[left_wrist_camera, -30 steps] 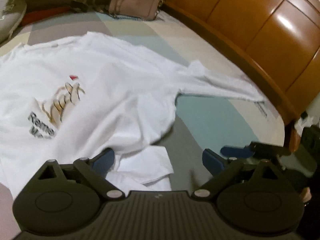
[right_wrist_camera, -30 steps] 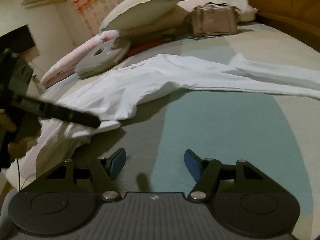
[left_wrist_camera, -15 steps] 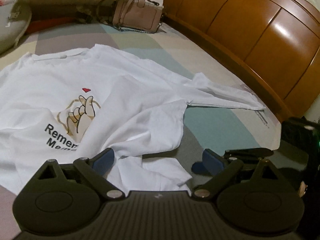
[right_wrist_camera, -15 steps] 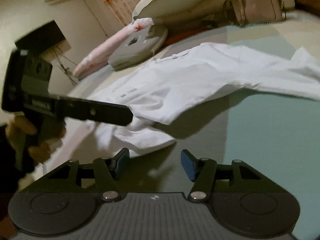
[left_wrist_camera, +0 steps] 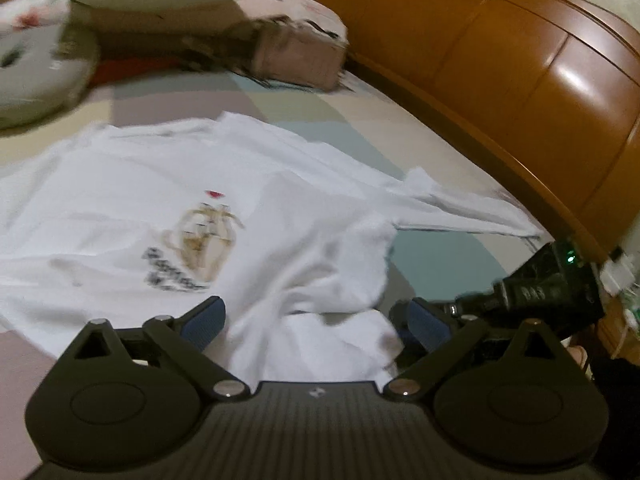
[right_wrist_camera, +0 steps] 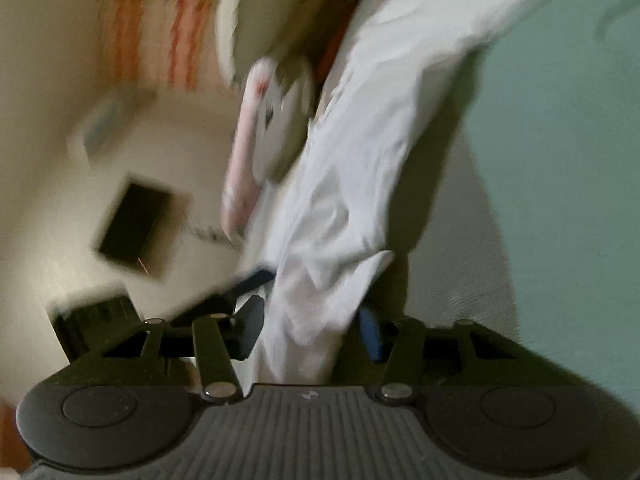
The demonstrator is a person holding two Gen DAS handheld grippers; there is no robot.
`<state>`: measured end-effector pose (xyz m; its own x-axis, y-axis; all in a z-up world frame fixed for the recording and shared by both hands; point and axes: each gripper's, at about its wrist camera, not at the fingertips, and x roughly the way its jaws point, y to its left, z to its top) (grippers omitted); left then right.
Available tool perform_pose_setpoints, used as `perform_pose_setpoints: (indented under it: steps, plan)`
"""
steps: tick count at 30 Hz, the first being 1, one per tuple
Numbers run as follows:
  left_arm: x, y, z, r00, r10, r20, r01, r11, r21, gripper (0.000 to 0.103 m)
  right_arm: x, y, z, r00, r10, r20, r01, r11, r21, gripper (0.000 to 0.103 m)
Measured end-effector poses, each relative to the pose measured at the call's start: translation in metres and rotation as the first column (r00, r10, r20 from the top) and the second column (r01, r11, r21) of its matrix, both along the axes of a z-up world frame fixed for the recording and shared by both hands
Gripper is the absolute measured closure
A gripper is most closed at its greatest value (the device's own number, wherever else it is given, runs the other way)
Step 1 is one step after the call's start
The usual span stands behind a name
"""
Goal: Fold clothes
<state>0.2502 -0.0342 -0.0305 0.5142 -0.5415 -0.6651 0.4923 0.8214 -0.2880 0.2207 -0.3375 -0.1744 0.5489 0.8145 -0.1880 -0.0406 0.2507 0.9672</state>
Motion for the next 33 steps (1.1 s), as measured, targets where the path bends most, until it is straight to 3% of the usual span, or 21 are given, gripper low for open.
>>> perform_pose_setpoints:
  steps: [1, 2, 13, 15, 17, 23, 33]
  plan:
    - [-0.004, 0.004, 0.003, 1.0, 0.01, 0.012, -0.01, 1.0, 0.003, 0.006, 0.0, -0.001, -0.003, 1.0, -0.016, -0.013, 0.016, 1.0, 0.019, 0.069]
    - [-0.009, 0.007, 0.006, 0.999, 0.02, 0.025, -0.02, 1.0, 0.005, 0.006, -0.001, 0.001, -0.003, 1.0, -0.024, -0.016, 0.024, 1.0, 0.018, 0.071]
    - [-0.045, 0.023, 0.012, 0.992, 0.107, 0.067, -0.107, 0.994, 0.006, 0.005, -0.007, 0.024, -0.006, 0.992, -0.118, -0.047, 0.118, 0.993, -0.004, 0.074]
    - [-0.049, 0.022, 0.013, 0.99, 0.109, 0.085, -0.112, 0.993, 0.027, 0.005, 0.0, 0.033, -0.003, 0.99, -0.127, -0.056, 0.122, 0.99, -0.073, 0.083]
    - [-0.052, 0.02, 0.014, 0.989, 0.114, 0.098, -0.12, 0.991, 0.052, 0.005, 0.008, 0.043, 0.001, 0.994, -0.105, -0.035, 0.098, 0.98, -0.171, 0.1]
    - [-0.066, 0.023, 0.013, 0.985, 0.143, 0.097, -0.15, 0.986, 0.073, 0.005, -0.005, 0.053, 0.02, 0.997, -0.078, 0.022, 0.08, 0.937, -0.34, 0.098]
    - [-0.09, 0.009, 0.015, 0.987, 0.126, 0.101, -0.138, 0.983, 0.122, 0.005, -0.07, 0.026, 0.071, 0.982, -0.129, 0.141, 0.183, 0.842, -0.508, 0.098]
